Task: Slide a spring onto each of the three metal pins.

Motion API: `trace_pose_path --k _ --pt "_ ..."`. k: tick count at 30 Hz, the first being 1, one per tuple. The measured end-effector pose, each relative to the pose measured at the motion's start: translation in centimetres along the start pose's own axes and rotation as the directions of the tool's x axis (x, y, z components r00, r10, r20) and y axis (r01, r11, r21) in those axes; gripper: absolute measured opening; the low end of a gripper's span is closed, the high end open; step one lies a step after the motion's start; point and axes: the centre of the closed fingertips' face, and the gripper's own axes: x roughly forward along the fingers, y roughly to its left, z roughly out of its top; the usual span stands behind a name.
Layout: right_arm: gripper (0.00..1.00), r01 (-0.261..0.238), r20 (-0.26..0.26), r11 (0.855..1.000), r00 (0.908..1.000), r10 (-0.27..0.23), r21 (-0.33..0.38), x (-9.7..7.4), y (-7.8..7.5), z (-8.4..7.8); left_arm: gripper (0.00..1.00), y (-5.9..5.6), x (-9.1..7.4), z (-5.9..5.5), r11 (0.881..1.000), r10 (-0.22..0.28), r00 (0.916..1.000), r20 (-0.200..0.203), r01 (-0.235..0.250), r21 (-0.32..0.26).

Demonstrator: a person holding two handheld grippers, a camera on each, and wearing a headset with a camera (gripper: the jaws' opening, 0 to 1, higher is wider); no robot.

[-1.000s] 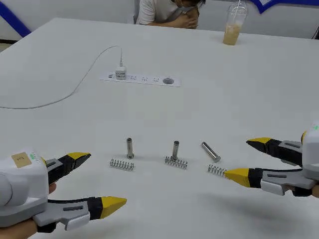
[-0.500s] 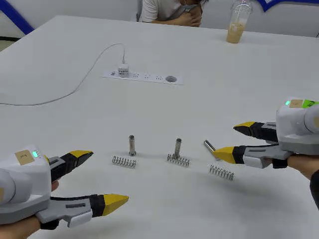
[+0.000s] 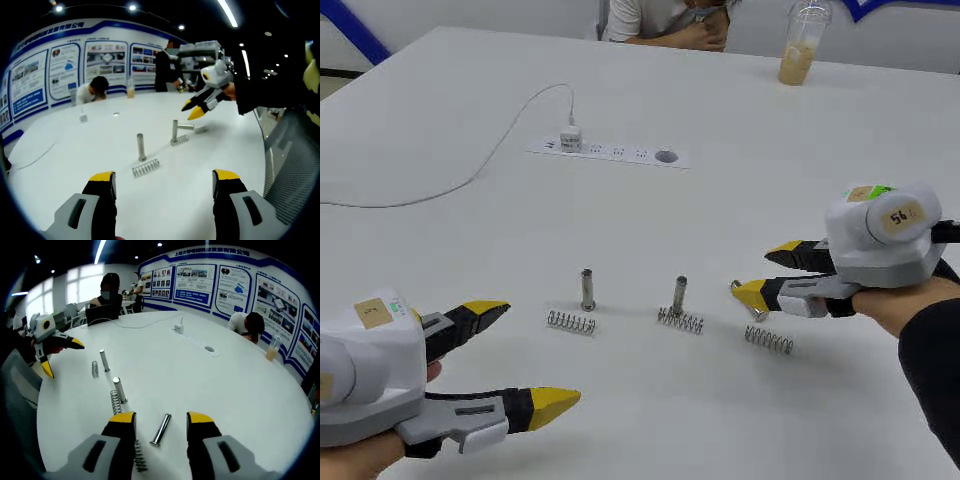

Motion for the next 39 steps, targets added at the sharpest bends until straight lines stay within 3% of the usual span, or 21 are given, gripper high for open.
trace_pose_path --k 14,39 --pt "0.28 0.040 -0.098 0.998 0.9945 -0.035 0.049 2.1 -1.1 -1.3 0.79 -0.1 0.1 -0.1 1.000 -0.002 1.0000 -0.001 0.002 -0.004" --pt "0.17 0.070 -0.181 0.988 0.9825 -0.045 0.137 3.8 -1.1 -2.8 0.78 0.1 -0.1 -0.1 1.000 0.007 0.9999 -0.011 -0.007 -0.008"
